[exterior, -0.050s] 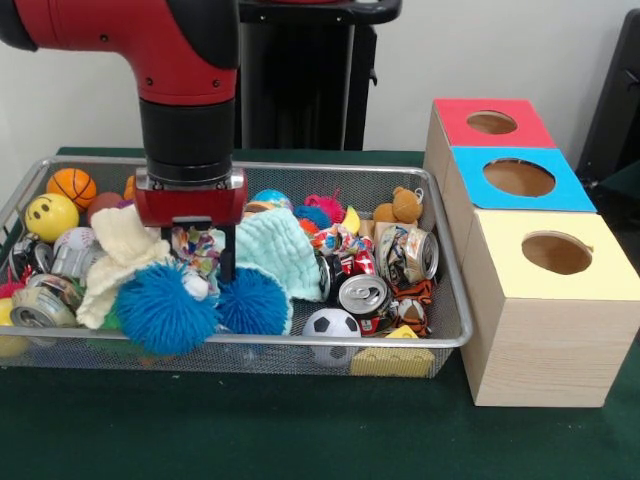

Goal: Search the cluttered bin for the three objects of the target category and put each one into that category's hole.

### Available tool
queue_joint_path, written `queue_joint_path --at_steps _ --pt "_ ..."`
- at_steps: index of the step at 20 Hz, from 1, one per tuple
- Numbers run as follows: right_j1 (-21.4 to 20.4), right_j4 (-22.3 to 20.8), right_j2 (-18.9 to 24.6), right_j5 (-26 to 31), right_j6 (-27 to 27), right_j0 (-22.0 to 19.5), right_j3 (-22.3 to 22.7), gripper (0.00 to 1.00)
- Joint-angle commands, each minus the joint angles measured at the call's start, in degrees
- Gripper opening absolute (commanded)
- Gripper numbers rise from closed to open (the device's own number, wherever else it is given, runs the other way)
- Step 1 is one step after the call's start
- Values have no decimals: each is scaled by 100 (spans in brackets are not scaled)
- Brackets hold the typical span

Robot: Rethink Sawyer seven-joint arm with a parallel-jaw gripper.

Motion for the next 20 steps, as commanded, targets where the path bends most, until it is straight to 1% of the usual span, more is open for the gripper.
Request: queue_joint_path --at_steps 1,5,7,10,12,14,17,18,19,20 --pt "412 146 -110 -376 666 -55 206 100" --pt "438 177 -102 -400 639 -58 223 100" --pt "307 229 -124 -348 687 -31 361 100" --pt "-148 432 -82 -138 742 -36 855 100" --pt "-298 541 -90 -120 828 6 1076 100" --pt "-347 615 -131 -185 924 65 1200 100" --pt "-583 765 -196 -120 1010 154 1379 100" --pt "-817 855 -235 -36 1061 222 1491 100" --pt "-965 925 -258 27 1068 259 1555 100" --pt "-1238 1059 -303 228 1091 346 1649 100"
